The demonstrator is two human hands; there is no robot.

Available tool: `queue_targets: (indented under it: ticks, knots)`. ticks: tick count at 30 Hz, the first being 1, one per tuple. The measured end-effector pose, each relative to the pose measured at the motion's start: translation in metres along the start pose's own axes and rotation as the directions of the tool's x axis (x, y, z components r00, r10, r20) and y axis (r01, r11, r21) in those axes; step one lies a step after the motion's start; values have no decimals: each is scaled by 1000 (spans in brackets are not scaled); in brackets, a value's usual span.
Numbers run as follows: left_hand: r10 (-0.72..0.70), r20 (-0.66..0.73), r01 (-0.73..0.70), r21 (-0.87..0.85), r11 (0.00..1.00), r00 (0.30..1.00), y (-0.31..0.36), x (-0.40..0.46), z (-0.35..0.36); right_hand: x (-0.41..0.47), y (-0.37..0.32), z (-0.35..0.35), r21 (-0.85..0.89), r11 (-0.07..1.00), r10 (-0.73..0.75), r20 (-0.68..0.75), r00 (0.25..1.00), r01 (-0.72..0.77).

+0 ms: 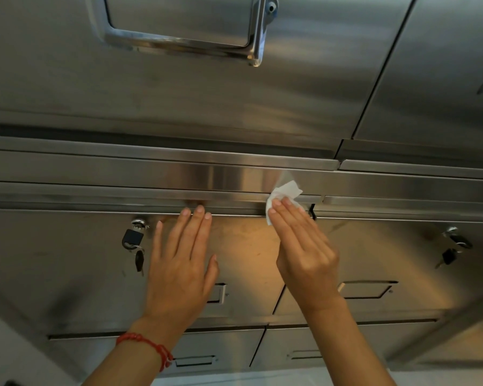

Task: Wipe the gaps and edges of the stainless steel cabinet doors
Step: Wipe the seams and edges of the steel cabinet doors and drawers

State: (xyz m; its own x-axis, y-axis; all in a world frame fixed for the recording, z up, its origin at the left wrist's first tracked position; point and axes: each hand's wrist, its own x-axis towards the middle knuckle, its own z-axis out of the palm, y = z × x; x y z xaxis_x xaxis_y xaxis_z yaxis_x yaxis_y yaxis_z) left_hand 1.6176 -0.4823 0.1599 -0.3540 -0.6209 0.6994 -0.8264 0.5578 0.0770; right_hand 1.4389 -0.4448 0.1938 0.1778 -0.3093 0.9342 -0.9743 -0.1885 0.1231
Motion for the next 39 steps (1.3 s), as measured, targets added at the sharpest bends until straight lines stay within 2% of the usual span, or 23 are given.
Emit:
queue_targets:
  ticks: [4, 12, 17, 34, 39]
  knots:
    - [5, -9, -5, 1, 1000, 1000, -1, 0, 0, -2, 2, -1, -40, 999, 12, -13, 1000, -12]
    - [8, -4, -7, 13, 1000, 1000, -1, 0, 1, -1, -2, 2, -10, 1000, -12, -8, 1000, 12]
    - [4, -6, -4, 10, 1000, 1000, -1, 1, 1, -1, -6, 3, -39, 999, 33, -47, 998, -35]
    - [1, 5, -1, -15, 1000, 1000, -1, 1, -1, 3, -22, 13, -3, 1000, -30, -8, 1000, 30]
    - [9, 14, -9, -12, 1000, 1000, -1, 2, -4, 0, -17, 10, -25, 1000, 17, -30, 999, -18]
